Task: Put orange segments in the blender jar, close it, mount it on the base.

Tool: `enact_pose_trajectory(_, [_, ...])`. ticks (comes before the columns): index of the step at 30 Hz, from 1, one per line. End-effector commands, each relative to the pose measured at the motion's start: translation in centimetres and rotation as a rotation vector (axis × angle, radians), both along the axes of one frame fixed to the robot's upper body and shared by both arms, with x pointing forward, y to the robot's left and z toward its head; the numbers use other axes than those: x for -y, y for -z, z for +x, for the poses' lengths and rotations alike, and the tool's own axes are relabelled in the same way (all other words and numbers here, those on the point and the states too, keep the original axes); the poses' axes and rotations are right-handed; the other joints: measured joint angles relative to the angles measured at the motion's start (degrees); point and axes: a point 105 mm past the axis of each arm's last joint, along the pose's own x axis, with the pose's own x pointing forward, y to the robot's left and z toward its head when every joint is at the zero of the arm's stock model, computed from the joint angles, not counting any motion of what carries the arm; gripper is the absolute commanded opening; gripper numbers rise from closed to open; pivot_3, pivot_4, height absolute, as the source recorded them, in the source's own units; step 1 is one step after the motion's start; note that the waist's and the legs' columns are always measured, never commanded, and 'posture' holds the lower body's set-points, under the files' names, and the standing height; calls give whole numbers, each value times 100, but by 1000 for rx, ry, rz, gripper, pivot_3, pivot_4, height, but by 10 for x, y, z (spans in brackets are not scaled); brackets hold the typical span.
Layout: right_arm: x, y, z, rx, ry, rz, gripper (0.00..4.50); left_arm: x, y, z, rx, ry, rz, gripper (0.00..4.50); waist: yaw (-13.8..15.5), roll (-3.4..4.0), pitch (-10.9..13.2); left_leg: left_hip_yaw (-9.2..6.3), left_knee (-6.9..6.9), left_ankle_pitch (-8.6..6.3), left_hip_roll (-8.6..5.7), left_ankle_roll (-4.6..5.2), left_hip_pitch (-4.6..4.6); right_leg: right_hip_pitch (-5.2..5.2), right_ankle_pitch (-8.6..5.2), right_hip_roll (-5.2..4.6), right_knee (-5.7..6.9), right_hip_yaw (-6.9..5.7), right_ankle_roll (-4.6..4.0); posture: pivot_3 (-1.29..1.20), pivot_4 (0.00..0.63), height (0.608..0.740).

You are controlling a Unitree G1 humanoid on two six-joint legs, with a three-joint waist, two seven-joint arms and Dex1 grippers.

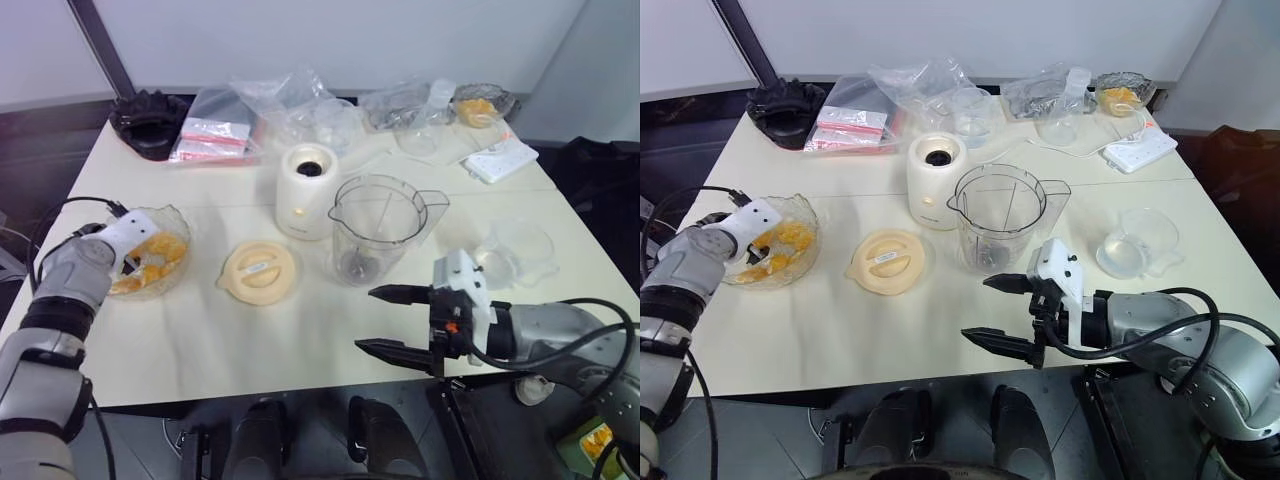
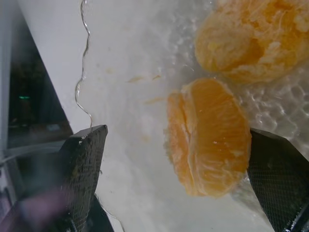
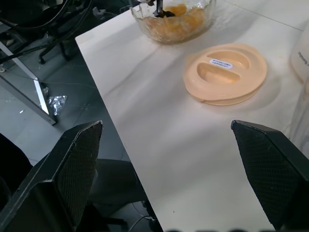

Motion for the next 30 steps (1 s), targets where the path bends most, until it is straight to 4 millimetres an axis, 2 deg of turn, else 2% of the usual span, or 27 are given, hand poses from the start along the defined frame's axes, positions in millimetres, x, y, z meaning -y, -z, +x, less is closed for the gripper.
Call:
enact_pose_trajectory(1, [-5, -11, -4, 50, -13, 22, 4500, -5, 15, -5, -35, -40, -22, 4436, 0, 5, -5, -1, 0, 0, 1, 0, 7, 3, 0, 1, 6, 0, 0, 0, 150, 740])
enact_pose_trajectory(6, [-8, -13, -3, 56, -8, 29, 4500, 6, 34, -6, -62, -74, -163, 4436, 3, 33, -23, -2, -1, 0, 2, 0, 35, 23, -1, 0, 15, 0, 0, 0, 150, 740])
enact_pose_trajectory(9, [-8, -13, -1, 58, -2, 28, 4500, 7, 39, -7, -71, -77, -169, 3687, 6, 61, -44, 0, -1, -1, 2, -1, 51, 42, -6, -3, 7, 0, 7, 0, 150, 740])
enact_pose_trajectory(15, [-8, -13, 0, 61, 4, 25, 4500, 5, 45, -8, -71, -105, -173, 414, -6, 66, -50, 0, -6, -1, 2, -2, 63, 55, -12, -3, -3, -1, 16, 0, 150, 740])
enact_pose_trajectory(16, [-8, -13, 0, 60, 5, 24, 4500, 4, 44, -8, -68, -109, -161, 93, -6, 66, -50, 0, -7, -1, 2, -2, 63, 55, -12, -3, -3, 0, 15, 0, 150, 740])
enact_pose_trajectory(20, [-8, -12, -1, 58, 10, 23, 4500, -3, 35, -7, -35, -116, -113, 93, -11, 64, -49, 2, -11, -1, 2, -2, 63, 54, -9, -2, -6, 0, 10, 0, 150, 740])
enact_pose_trajectory(24, [-7, -11, -2, 54, 15, 22, 4500, -7, 12, -3, 29, -112, -80, 93, -15, 49, -41, 2, -13, -1, 3, -2, 60, 51, -8, -2, -7, 0, 10, 0, 150, 740])
enact_pose_trajectory(26, [-5, -11, -3, 53, 21, 19, 4500, -6, -5, -2, 67, -97, -69, 93, -25, 33, -36, 1, -14, -1, 6, -2, 54, 44, -5, 0, -8, 0, 5, 0, 150, 740])
enact_pose_trajectory(28, [-3, -9, -3, 49, 31, 15, 4500, 4, -38, -7, 119, -56, -84, 93, -45, -5, -29, 1, -15, -1, 8, -2, 32, 23, -5, 0, -7, 0, 3, 0, 150, 740])
enact_pose_trajectory(30, [-1, -9, -2, 46, 36, 14, 4500, 13, -52, -15, 133, -38, -122, 93, -40, -32, -30, -3, -14, 0, 11, -1, -16, -17, -3, 4, -3, 2, 1, 0, 150, 740])
